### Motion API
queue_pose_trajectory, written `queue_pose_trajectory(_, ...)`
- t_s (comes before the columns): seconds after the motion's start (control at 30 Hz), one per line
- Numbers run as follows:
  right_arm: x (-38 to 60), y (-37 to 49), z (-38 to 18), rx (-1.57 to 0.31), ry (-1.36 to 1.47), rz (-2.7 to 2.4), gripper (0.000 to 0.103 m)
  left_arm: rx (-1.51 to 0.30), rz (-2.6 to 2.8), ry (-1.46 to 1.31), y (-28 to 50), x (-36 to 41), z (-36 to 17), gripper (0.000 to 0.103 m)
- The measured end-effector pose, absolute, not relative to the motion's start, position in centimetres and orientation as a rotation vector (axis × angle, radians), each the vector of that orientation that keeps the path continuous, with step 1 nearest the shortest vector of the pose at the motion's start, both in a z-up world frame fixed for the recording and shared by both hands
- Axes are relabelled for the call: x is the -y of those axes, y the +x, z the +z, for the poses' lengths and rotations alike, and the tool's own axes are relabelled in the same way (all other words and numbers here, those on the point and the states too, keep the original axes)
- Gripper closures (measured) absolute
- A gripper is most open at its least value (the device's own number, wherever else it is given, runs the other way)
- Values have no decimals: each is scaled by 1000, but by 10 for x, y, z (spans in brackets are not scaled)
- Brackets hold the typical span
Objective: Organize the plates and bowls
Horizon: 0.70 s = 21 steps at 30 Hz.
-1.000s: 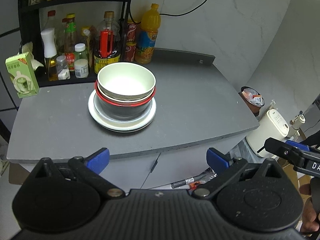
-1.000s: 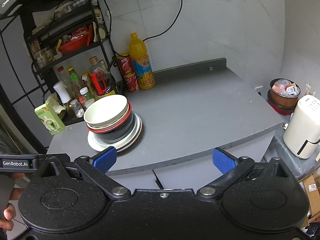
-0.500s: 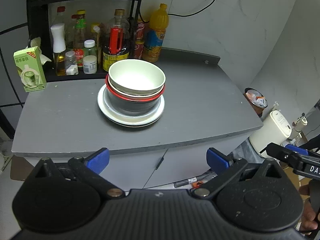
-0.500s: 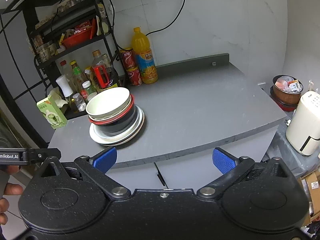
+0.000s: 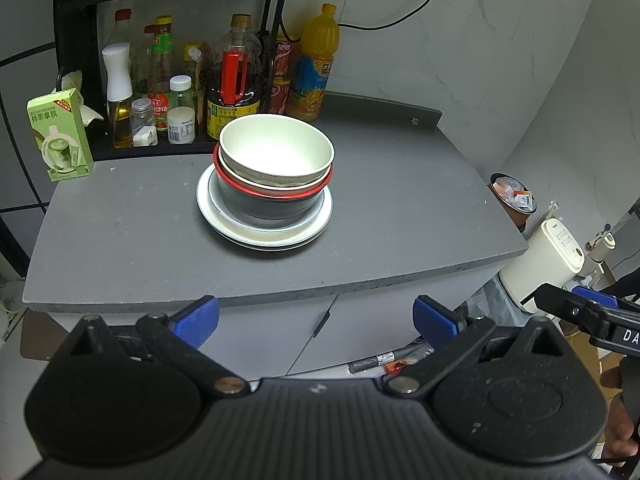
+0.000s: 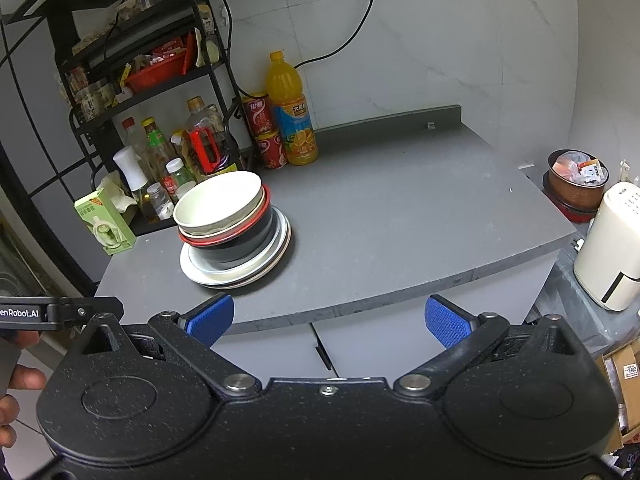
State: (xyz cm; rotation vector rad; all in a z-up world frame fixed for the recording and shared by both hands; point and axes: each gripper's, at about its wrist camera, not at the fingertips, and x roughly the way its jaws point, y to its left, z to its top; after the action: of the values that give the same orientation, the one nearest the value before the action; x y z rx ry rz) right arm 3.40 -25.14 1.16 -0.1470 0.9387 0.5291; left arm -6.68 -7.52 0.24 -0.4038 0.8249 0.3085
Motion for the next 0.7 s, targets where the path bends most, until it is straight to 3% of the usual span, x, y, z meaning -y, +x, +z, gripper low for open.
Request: queue_pose_trajectory(0.7,254,36,12,-944,-154,532,0,-837,324,-405,-67,73,-2,1)
